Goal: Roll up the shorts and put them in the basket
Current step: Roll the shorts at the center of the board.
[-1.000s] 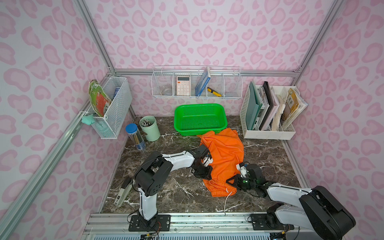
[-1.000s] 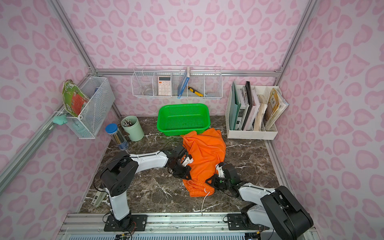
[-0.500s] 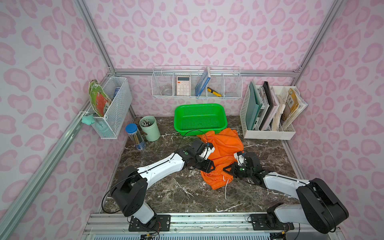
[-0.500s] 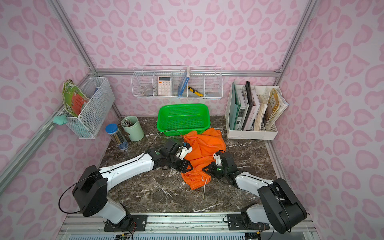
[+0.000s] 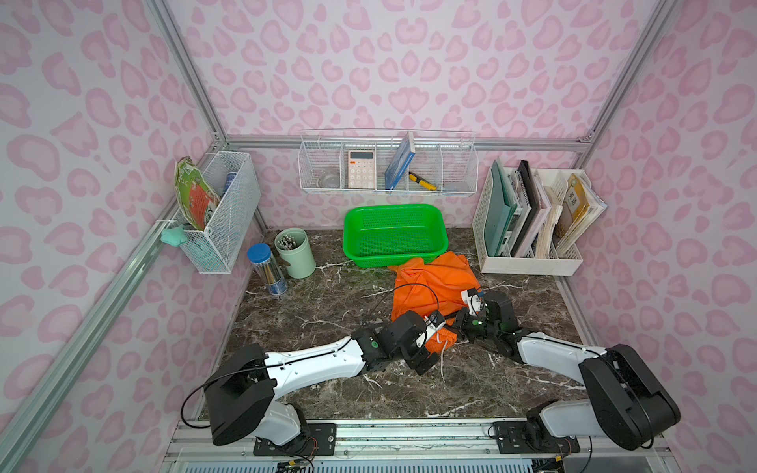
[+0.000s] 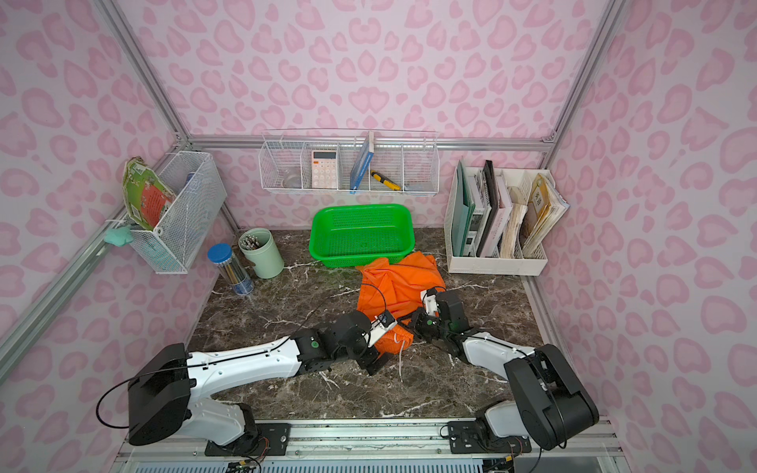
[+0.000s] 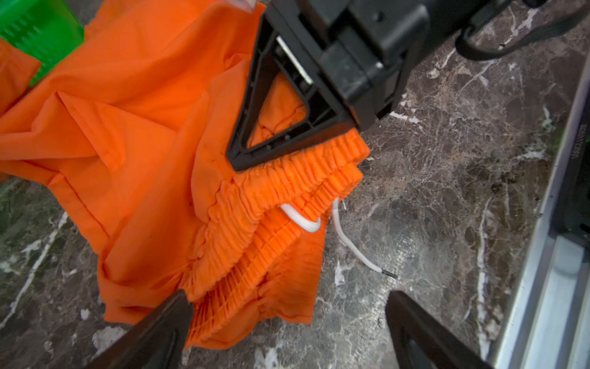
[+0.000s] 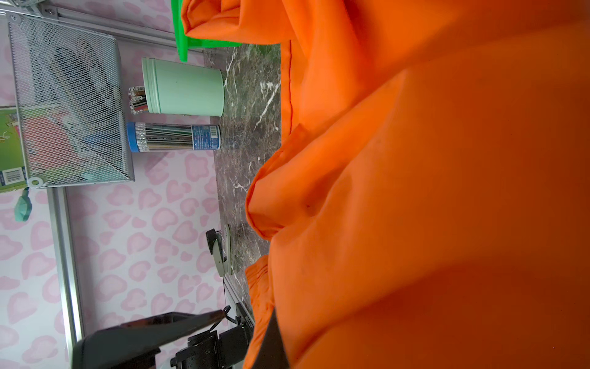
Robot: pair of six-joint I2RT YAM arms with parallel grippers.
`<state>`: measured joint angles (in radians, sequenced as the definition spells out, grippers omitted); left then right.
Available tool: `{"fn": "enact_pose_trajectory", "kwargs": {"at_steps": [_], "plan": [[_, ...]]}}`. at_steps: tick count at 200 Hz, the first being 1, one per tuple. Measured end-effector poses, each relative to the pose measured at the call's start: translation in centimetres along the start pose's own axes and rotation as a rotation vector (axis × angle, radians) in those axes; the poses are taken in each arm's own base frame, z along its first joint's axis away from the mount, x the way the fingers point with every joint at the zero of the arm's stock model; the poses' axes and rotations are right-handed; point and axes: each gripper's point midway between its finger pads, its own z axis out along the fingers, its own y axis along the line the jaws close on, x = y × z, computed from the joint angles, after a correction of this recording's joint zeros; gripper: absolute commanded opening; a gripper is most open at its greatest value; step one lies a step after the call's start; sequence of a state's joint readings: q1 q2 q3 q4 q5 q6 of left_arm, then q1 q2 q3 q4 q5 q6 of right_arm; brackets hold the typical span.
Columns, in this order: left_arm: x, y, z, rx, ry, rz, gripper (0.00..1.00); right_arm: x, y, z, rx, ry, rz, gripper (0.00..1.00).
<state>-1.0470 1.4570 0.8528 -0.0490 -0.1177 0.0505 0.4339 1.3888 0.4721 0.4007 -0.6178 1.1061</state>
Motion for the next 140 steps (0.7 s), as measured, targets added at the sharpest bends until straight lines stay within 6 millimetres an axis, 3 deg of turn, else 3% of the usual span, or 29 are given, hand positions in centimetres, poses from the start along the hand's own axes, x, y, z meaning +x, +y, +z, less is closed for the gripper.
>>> {"fn": "enact_pose_trajectory", "kwargs": {"at_steps": [99,140], "plan": [[-4.6,0.1,3.9,-0.148,-0.194,0.175,0.99,-0.5,0.3,-0.3,-0.031,-0.009,0.010,0.00],[-4.5,-0.1,5.3,-0.154,-0.198,0.175,0.99,-0.4,-0.1,-0.6,-0.041,-0.007,0.023,0.00]]}}
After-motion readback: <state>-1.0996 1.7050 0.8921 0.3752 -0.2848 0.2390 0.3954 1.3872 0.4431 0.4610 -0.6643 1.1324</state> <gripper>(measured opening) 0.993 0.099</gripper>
